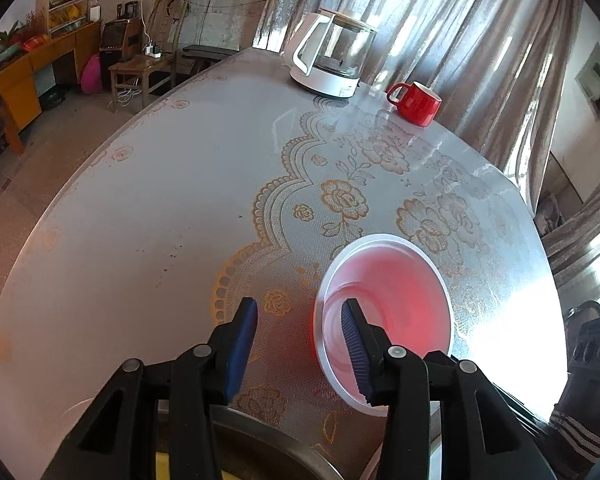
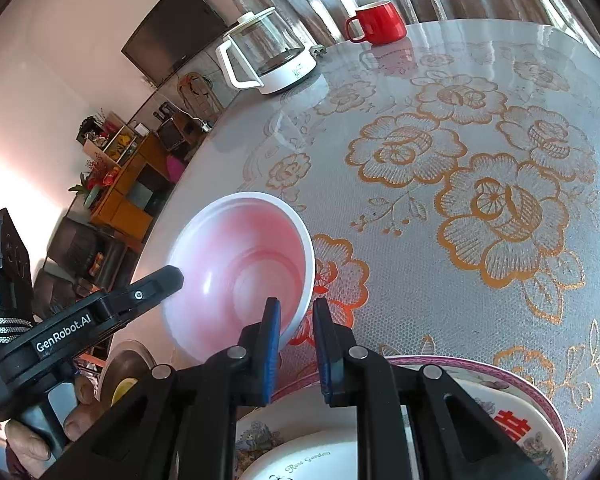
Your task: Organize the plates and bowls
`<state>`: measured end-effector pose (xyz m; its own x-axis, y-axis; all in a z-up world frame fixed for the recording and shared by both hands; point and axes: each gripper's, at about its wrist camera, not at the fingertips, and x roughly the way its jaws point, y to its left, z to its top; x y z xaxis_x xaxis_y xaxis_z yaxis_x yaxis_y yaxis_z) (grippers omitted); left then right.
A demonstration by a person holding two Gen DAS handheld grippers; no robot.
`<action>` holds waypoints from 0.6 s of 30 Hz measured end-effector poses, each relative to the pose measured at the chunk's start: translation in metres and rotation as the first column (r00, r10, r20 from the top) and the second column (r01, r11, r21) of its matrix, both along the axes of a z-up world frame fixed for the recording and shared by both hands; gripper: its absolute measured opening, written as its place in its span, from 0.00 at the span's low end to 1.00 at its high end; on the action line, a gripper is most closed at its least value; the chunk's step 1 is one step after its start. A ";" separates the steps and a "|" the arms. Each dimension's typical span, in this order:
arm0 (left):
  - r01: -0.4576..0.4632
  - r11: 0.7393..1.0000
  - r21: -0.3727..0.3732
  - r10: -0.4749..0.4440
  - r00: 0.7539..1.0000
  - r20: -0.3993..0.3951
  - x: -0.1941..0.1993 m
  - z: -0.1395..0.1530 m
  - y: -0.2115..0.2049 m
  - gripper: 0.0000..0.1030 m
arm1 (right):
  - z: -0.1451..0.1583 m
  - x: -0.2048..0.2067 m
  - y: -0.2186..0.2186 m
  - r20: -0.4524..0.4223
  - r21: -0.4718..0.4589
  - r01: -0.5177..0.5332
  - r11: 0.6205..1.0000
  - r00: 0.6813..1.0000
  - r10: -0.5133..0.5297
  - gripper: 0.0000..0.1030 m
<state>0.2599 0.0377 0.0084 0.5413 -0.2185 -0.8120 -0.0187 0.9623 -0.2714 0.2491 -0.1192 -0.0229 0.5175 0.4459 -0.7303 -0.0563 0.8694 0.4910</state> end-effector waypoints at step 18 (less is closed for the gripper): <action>0.127 0.991 0.036 -0.129 0.989 0.070 -0.007 -0.006 -0.025 0.20 | -0.001 -0.005 -0.001 0.010 -0.026 0.009 1.000 1.000 -0.008 0.14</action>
